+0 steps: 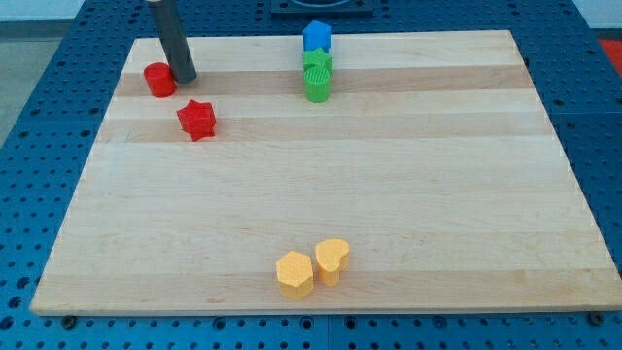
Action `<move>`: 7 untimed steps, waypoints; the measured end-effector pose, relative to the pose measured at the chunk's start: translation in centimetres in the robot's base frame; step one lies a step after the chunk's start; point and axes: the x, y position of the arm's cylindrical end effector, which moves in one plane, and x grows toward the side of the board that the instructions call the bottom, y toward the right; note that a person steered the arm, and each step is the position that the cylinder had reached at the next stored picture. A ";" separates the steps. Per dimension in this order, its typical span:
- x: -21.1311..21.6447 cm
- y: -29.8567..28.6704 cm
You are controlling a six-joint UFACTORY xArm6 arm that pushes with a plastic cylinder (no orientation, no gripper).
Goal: Move the red circle to the top left side of the red star
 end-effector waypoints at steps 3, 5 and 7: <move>-0.6 -8.7; 3.8 -6.2; -1.8 -7.8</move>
